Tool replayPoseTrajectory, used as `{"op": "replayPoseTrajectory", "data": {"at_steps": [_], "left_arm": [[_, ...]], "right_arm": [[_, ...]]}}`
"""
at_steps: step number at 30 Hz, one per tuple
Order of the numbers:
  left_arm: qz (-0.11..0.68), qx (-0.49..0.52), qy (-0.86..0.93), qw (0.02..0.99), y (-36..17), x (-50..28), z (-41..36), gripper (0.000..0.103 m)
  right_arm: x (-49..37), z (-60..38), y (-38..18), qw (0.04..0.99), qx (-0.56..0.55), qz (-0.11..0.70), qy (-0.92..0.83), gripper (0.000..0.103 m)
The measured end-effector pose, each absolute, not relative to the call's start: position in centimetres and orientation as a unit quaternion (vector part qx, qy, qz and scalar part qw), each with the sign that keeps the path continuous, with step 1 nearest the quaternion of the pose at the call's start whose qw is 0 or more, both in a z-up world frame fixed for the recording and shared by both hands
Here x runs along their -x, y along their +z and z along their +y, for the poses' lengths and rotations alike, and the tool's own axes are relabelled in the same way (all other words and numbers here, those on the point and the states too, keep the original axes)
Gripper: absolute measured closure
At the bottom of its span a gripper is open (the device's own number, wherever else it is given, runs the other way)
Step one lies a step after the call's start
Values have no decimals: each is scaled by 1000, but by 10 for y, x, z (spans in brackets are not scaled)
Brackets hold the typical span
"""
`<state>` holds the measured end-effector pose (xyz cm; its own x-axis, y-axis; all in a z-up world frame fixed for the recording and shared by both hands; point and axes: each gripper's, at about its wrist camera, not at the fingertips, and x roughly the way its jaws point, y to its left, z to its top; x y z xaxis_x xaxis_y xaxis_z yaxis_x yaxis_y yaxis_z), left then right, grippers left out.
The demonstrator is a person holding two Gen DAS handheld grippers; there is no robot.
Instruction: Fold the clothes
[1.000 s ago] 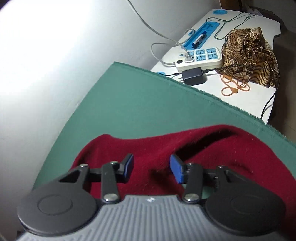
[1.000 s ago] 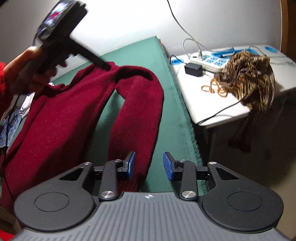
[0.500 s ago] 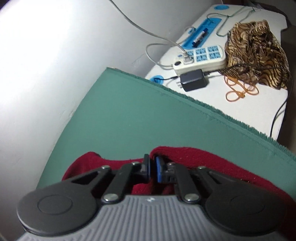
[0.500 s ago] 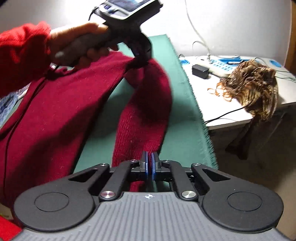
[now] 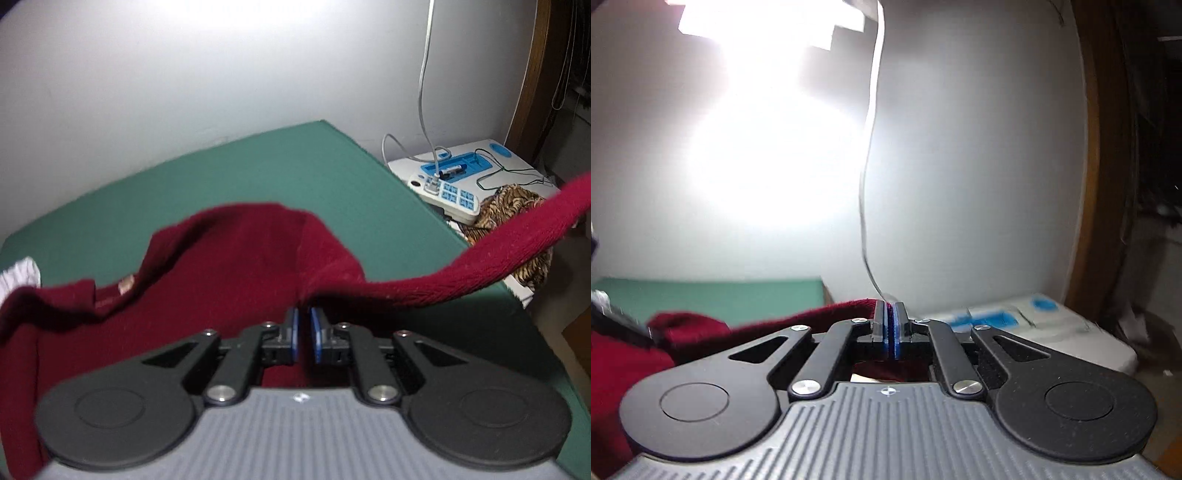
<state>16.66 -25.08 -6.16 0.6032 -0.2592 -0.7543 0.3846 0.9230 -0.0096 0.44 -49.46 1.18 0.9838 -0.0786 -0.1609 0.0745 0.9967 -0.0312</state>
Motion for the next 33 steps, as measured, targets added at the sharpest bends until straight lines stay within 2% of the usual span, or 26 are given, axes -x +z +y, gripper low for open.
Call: {"op": "replayPoseTrajectory", "data": {"at_steps": [2,3,4,5,6,11,12,14,16,17,20,22,24,25,26,28,32,33], "left_arm": [[428,-55,-192,881,-76,-149,-226,81],[433,-49,-192,879,-80,-138,-216,80],[439,-44,-192,877,-85,-128,-207,73],[444,-39,-191,875,-90,-117,-197,62],[450,-38,-188,872,-93,-107,-187,61],[439,-73,-175,878,-87,-62,-165,62],[432,-87,-176,880,-83,-54,-165,61],[412,-124,-189,883,-77,-45,-178,44],[397,-146,-214,880,-78,-48,-195,31],[392,-153,-225,879,-79,-51,-204,27],[389,-183,-247,868,-88,-65,-236,24],[404,-216,-236,857,-104,-76,-255,25],[434,-218,-229,843,-117,-86,-261,35],[445,-205,-232,840,-120,-90,-260,42],[446,-192,-233,843,-118,-91,-257,59],[449,-175,-229,846,-114,-93,-253,76],[444,-153,-235,851,-106,-90,-248,75],[443,-148,-236,852,-104,-90,-247,78]], "right_arm": [[-3,-463,17,997,30,54,50,99],[-2,-441,13,991,59,60,106,93],[-1,-417,6,978,99,75,167,92],[3,-407,-1,969,115,90,199,81],[10,-404,-9,964,120,105,214,73],[40,-390,-49,930,141,177,291,72],[46,-388,-57,921,145,191,306,69],[47,-414,-62,929,74,224,284,62],[45,-437,-72,938,25,261,226,60],[45,-444,-78,938,15,280,202,61],[51,-448,-90,939,11,306,155,63],[52,-446,-93,942,22,301,149,63],[57,-443,-93,944,27,295,143,61],[61,-441,-93,945,25,296,138,61],[67,-439,-92,945,22,298,133,61],[66,-445,-97,942,5,310,131,61],[57,-444,-110,932,-16,334,138,60],[55,-444,-111,932,-20,334,140,60]]}}
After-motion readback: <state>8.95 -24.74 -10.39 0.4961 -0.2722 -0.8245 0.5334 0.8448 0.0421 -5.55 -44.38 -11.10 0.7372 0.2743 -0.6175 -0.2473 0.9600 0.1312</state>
